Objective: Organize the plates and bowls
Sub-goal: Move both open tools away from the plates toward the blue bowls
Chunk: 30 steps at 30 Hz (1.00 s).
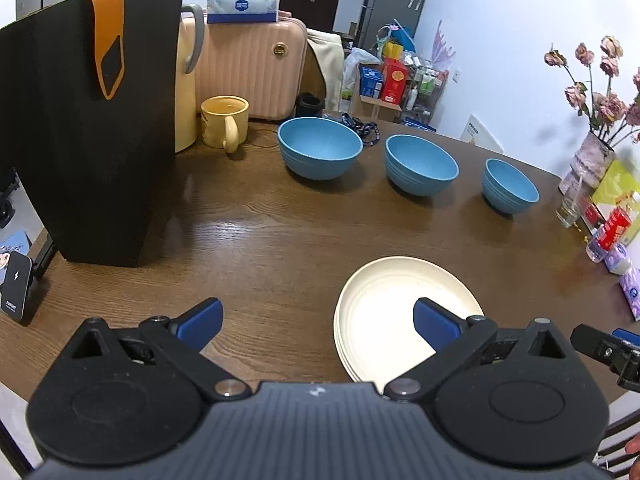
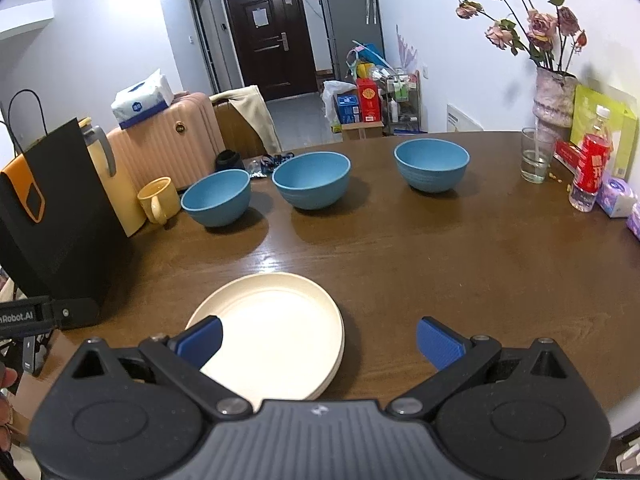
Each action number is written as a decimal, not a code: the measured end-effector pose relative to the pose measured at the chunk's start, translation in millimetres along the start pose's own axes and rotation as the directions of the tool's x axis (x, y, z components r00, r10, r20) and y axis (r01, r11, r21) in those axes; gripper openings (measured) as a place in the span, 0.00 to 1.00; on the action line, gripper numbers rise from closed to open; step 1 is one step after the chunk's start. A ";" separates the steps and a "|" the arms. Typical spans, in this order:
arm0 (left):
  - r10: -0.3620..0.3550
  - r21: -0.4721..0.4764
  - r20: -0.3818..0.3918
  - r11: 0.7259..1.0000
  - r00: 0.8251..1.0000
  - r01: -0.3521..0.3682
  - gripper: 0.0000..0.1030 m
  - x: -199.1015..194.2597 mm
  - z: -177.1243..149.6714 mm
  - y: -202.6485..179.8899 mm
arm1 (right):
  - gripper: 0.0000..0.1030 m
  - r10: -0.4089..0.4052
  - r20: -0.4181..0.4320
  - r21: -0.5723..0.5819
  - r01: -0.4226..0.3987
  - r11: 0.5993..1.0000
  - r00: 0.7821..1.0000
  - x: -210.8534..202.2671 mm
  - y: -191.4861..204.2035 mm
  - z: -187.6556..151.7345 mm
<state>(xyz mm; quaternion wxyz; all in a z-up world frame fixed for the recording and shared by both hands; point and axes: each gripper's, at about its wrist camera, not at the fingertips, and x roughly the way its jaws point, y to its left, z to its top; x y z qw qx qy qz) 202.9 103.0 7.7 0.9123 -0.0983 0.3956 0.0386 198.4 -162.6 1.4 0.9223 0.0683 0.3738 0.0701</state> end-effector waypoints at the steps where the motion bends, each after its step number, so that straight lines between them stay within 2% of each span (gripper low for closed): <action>1: 0.004 -0.002 -0.001 1.000 1.000 -0.004 1.00 1.3 2.2 -0.2 | 1.00 0.005 -0.002 0.003 -0.005 1.000 1.000 2.5 -0.3 3.1; 14: 0.045 -0.026 0.017 0.999 0.999 -0.044 1.00 25.3 45.2 -24.2 | 1.00 0.062 -0.009 0.009 -0.061 0.998 0.998 50.7 -16.3 52.3; 30: 0.102 -0.036 0.059 0.994 0.993 -0.100 1.00 53.4 99.1 -62.8 | 1.00 0.136 0.044 0.007 -0.136 0.991 0.990 95.3 -34.3 129.8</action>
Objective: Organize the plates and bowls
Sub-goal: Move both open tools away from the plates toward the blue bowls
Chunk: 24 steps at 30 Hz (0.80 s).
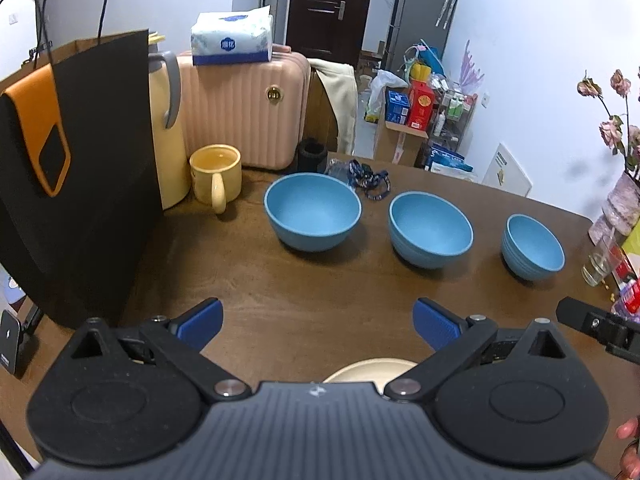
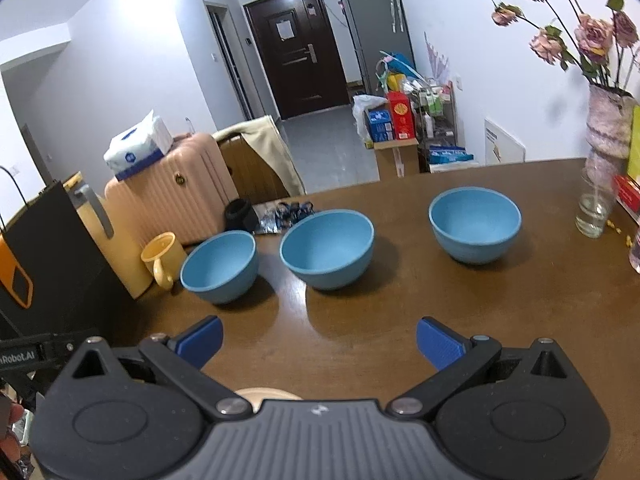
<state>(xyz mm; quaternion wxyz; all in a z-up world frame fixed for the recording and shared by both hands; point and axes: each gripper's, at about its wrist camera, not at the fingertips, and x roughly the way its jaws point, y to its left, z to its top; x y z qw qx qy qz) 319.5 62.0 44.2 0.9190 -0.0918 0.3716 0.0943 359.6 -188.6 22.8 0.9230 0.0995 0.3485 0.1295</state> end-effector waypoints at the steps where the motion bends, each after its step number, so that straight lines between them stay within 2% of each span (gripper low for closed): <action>1: 0.001 0.000 0.005 1.000 1.000 -0.001 1.00 1.0 2.9 -2.5 | 1.00 0.005 0.004 -0.001 -0.005 1.000 1.000 2.0 -0.6 4.4; 10: 0.027 -0.005 0.027 1.000 0.999 -0.027 1.00 8.1 21.6 -19.1 | 1.00 0.042 -0.009 -0.010 -0.042 0.999 0.999 21.7 -3.5 24.1; 24: 0.008 -0.008 0.033 1.000 0.999 -0.008 1.00 22.3 45.5 -12.6 | 1.00 0.039 -0.022 -0.017 -0.039 0.999 0.999 44.8 21.0 41.3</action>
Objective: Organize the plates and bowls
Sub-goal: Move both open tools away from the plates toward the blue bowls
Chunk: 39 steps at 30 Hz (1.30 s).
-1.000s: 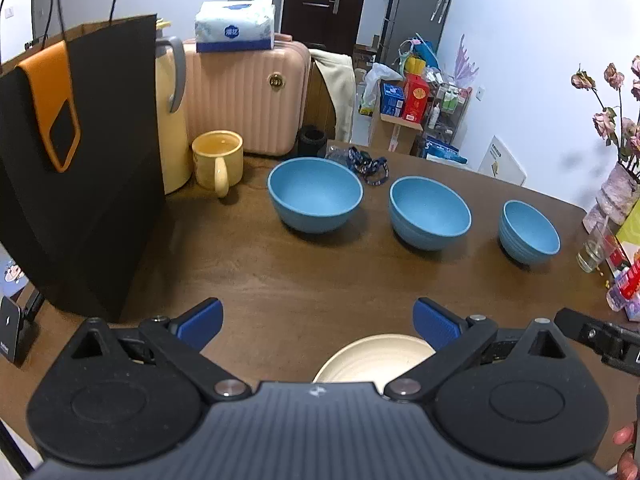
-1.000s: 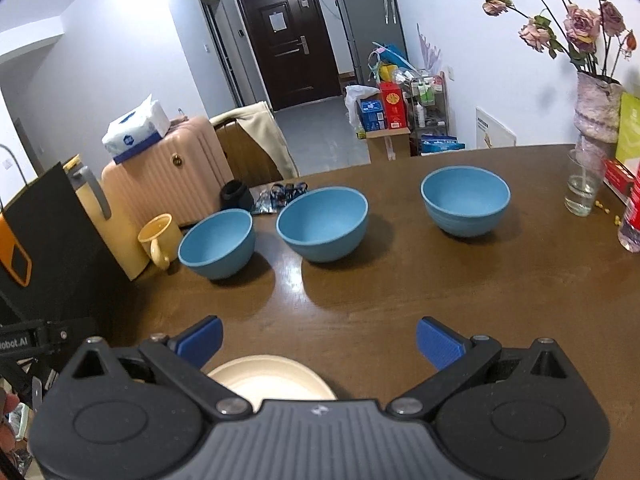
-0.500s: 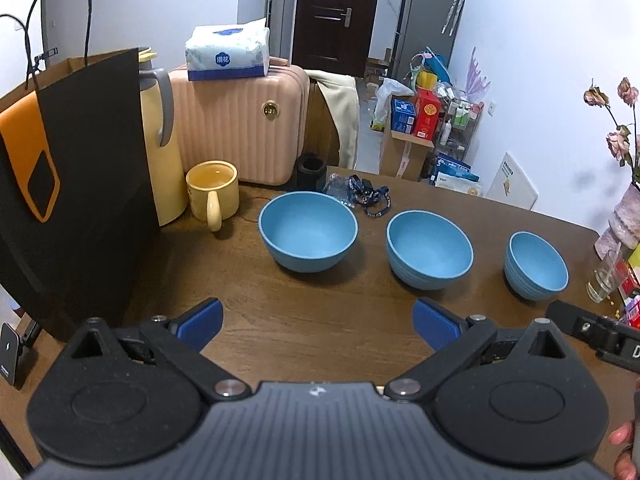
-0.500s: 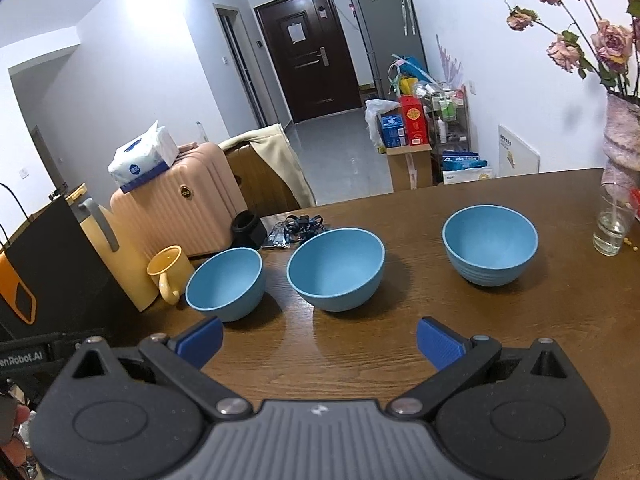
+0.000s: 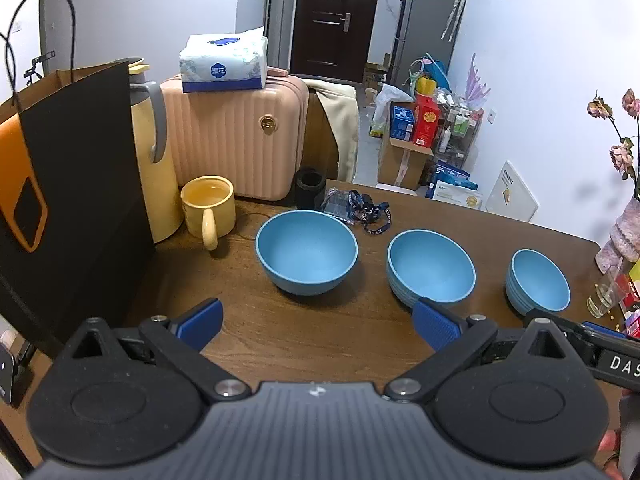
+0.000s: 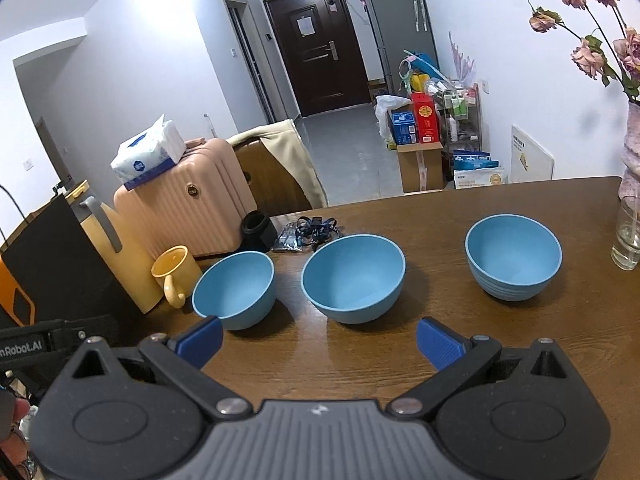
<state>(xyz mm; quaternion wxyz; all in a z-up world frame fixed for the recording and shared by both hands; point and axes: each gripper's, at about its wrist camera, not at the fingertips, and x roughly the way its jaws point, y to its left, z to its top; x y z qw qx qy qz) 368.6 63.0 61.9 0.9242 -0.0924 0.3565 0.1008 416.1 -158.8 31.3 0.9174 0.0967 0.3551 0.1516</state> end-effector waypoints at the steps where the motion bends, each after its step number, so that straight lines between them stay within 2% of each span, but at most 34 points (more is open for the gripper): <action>1: -0.005 0.001 0.001 1.000 1.000 0.005 1.00 1.2 2.5 1.6 | 1.00 -0.002 0.000 0.001 0.002 1.000 1.000 1.7 1.7 1.3; 14: -0.033 0.003 0.000 0.999 0.999 0.033 1.00 38.2 49.7 32.4 | 1.00 -0.048 -0.025 -0.028 0.047 0.999 0.999 35.6 32.3 34.4; 26: -0.020 -0.041 -0.081 0.999 0.996 0.017 1.00 84.9 90.5 61.2 | 1.00 -0.040 -0.075 -0.042 0.037 0.998 0.996 83.0 70.6 68.1; 36: 0.018 -0.077 -0.164 0.997 0.986 -0.031 1.00 128.4 112.2 71.5 | 1.00 -0.028 -0.187 -0.023 0.024 0.999 0.982 146.1 89.5 82.6; 39: 0.040 -0.085 -0.199 0.995 0.979 -0.058 1.00 146.5 113.2 75.3 | 0.92 -0.038 -0.219 -0.027 0.033 0.999 0.975 166.3 91.4 82.8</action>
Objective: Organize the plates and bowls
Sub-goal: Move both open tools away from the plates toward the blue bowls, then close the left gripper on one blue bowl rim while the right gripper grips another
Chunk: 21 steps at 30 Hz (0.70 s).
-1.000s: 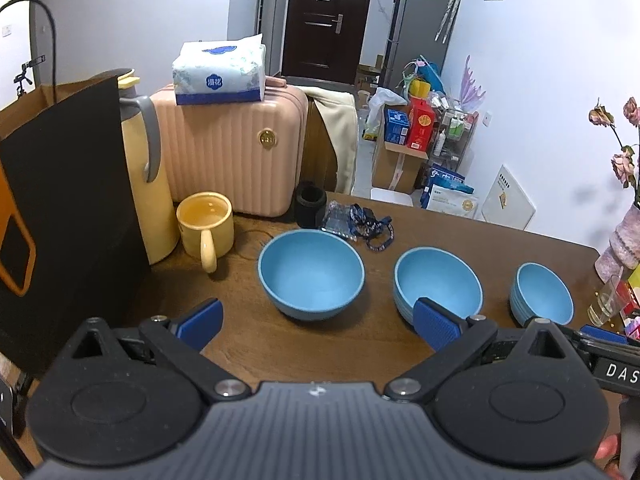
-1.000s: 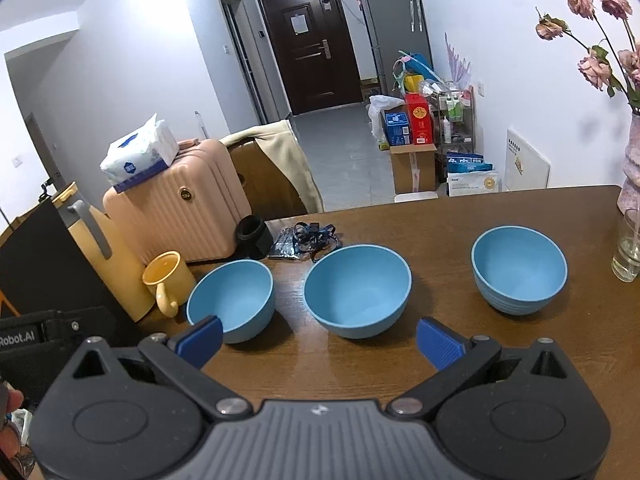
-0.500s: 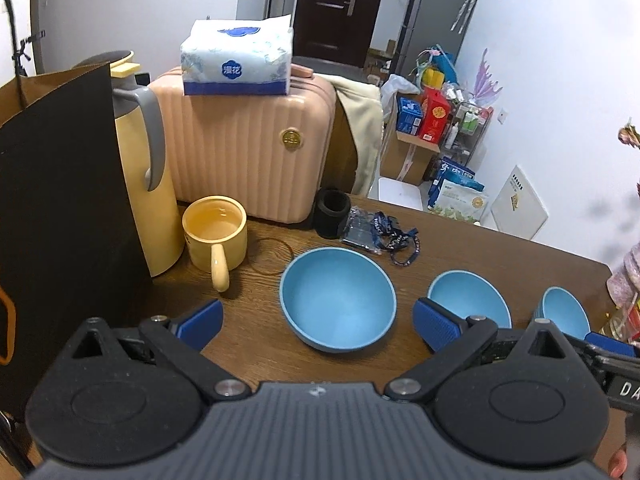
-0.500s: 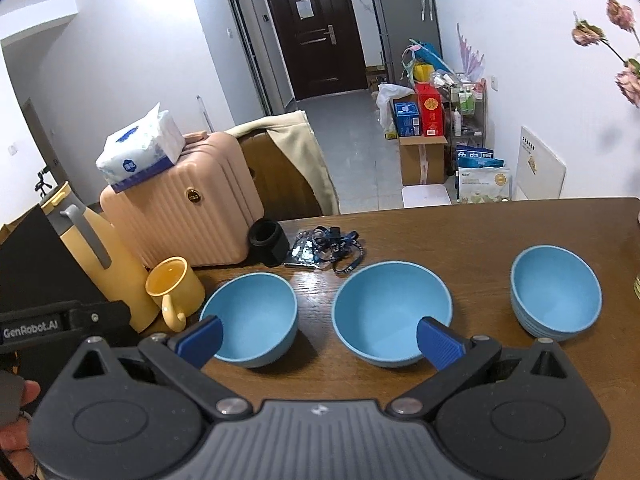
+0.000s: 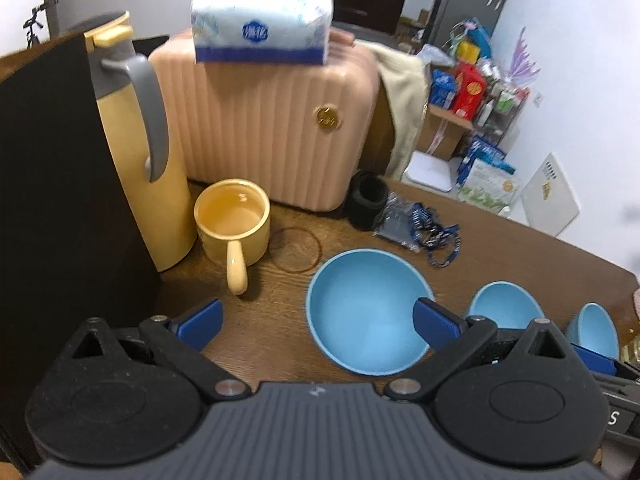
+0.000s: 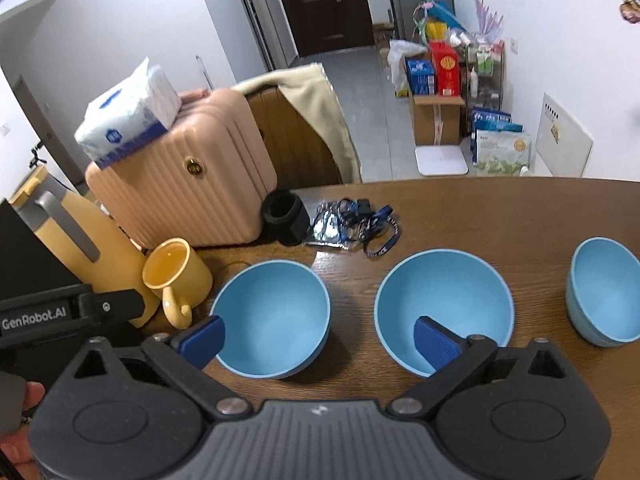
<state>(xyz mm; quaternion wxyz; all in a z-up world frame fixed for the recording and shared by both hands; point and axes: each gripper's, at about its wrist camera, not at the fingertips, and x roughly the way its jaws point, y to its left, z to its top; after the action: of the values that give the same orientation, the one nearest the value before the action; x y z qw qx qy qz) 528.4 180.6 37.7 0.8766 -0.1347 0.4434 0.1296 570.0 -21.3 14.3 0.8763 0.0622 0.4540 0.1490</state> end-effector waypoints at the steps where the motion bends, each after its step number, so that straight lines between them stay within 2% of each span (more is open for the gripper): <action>1: 0.007 -0.004 -0.009 1.000 1.000 -0.007 1.00 5.6 1.5 0.7 | 0.90 -0.003 -0.013 0.003 0.003 1.000 1.000 7.2 0.3 1.4; 4: 0.019 -0.020 -0.033 1.000 0.999 -0.020 0.99 21.6 5.0 4.8 | 0.86 0.000 -0.039 0.012 0.001 1.000 0.999 24.2 0.3 5.1; 7: 0.013 -0.042 -0.054 0.999 0.998 -0.015 0.91 36.0 6.7 10.0 | 0.79 0.026 -0.060 0.015 -0.025 1.000 0.998 41.7 -0.5 9.3; 9: 0.021 -0.052 -0.072 0.998 0.997 -0.025 0.90 45.6 7.1 12.2 | 0.78 0.020 -0.075 0.018 -0.019 1.000 0.997 52.5 -1.2 11.5; 12: 0.035 -0.060 -0.093 0.997 0.995 -0.041 0.84 58.8 8.0 14.9 | 0.75 0.004 -0.096 0.007 -0.004 1.000 0.995 68.3 0.1 15.0; 15: 0.040 -0.071 -0.110 0.996 0.993 -0.048 0.82 72.2 8.6 17.4 | 0.68 0.012 -0.114 0.007 -0.011 1.000 0.993 82.7 1.0 18.1; 18: 0.045 -0.072 -0.131 0.996 0.990 -0.055 0.76 85.8 8.3 17.6 | 0.63 0.013 -0.130 -0.001 -0.013 1.000 0.991 94.8 3.8 19.4; 21: 0.044 -0.071 -0.151 0.996 0.987 -0.056 0.71 98.8 7.5 18.5 | 0.54 0.019 -0.149 -0.005 -0.020 1.000 0.989 106.5 5.8 20.6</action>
<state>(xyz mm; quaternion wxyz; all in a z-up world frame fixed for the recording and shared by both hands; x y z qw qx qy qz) 584.2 211.1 -40.5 0.8317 -0.1656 0.5060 0.1577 643.5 18.5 -55.2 0.8385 0.0523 0.5172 0.1634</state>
